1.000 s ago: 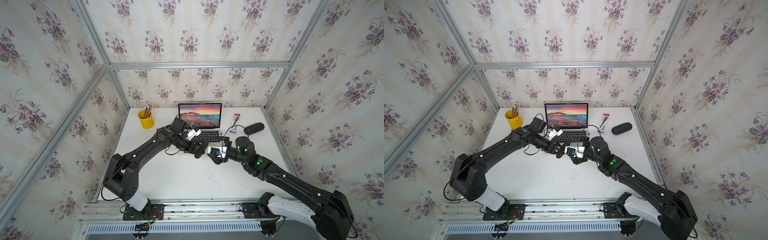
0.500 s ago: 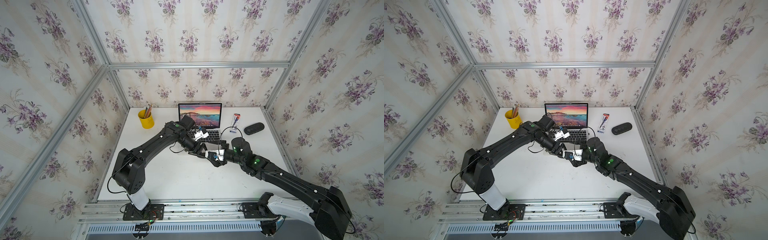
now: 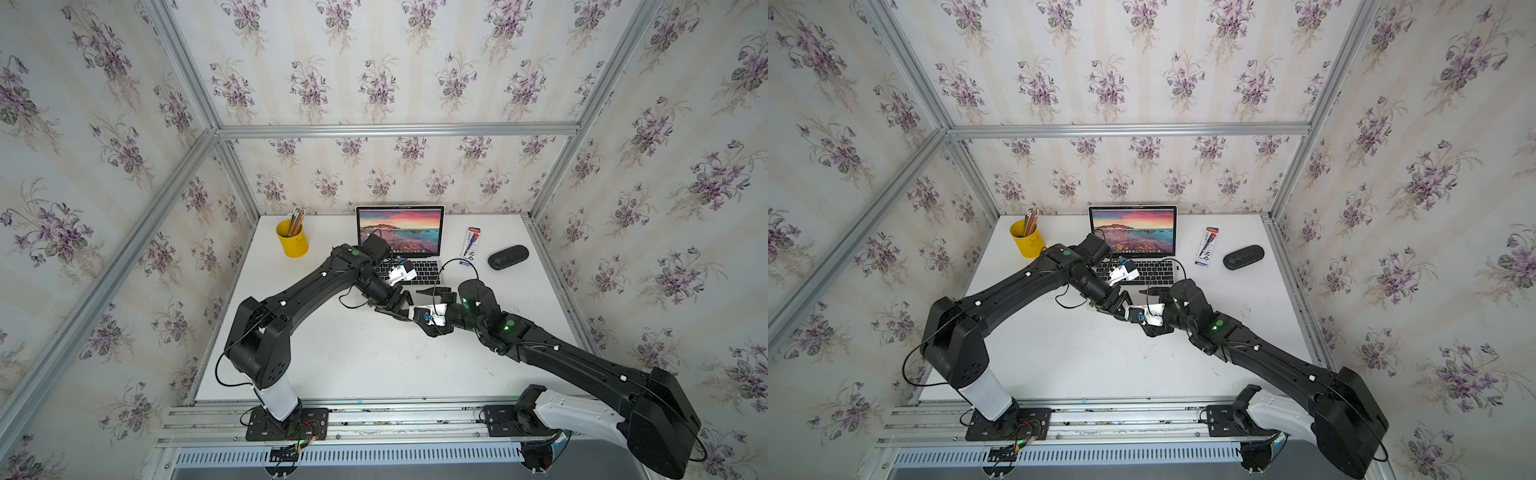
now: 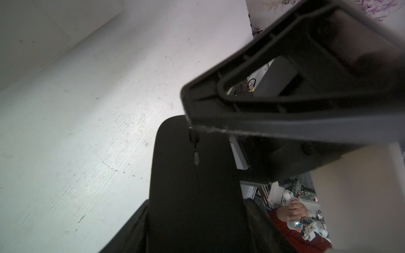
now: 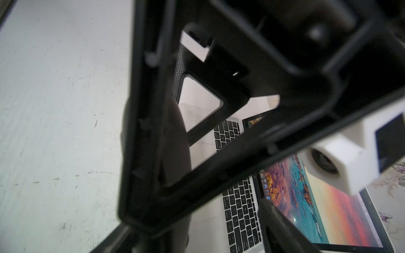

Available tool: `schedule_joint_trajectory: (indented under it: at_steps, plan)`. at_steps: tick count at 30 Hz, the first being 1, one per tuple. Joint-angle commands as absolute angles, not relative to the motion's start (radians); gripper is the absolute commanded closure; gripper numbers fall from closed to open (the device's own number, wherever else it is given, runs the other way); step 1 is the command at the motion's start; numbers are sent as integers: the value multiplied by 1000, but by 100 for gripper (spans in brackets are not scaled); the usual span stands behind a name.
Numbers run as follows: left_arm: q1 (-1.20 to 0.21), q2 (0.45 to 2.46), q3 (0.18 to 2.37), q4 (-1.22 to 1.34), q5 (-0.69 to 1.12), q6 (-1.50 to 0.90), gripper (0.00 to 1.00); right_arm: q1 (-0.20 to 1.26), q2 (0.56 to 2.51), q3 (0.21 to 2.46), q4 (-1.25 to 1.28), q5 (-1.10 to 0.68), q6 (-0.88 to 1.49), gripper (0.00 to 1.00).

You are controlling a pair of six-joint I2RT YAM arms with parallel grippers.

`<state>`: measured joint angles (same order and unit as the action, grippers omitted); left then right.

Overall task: Remove the wireless mouse receiver from the laptop
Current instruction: Pick up the mouse from the center of the board.

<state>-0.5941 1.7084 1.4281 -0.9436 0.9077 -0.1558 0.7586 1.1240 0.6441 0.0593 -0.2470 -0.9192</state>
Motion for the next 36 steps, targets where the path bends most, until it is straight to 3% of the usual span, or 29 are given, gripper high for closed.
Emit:
schedule_joint_trajectory:
  at_steps: [1,8,18,21,26,27,32,36]
  plan:
    - [-593,1693,1425,-926,894,-145,35,761,1113,628,94,-250,-880,22]
    - [-593,1677,1427,-910,892,-158,35,770,1100,581,139,-264,-843,25]
    - [-593,1678,1404,-849,932,-192,34,794,1108,575,253,-258,-831,49]
    - [-594,1674,1396,-844,932,-193,34,798,1116,578,258,-258,-831,60]
    - [-593,1663,1396,-842,932,-194,34,798,1127,583,246,-254,-836,97]
    - [-593,1660,1397,-840,933,-195,34,798,1129,583,246,-253,-837,100]
    - [-592,1623,1380,-792,893,-205,23,797,1129,587,227,-252,-844,100]
    - [-593,1547,1354,-779,665,-226,16,796,1153,614,137,-232,-857,100]
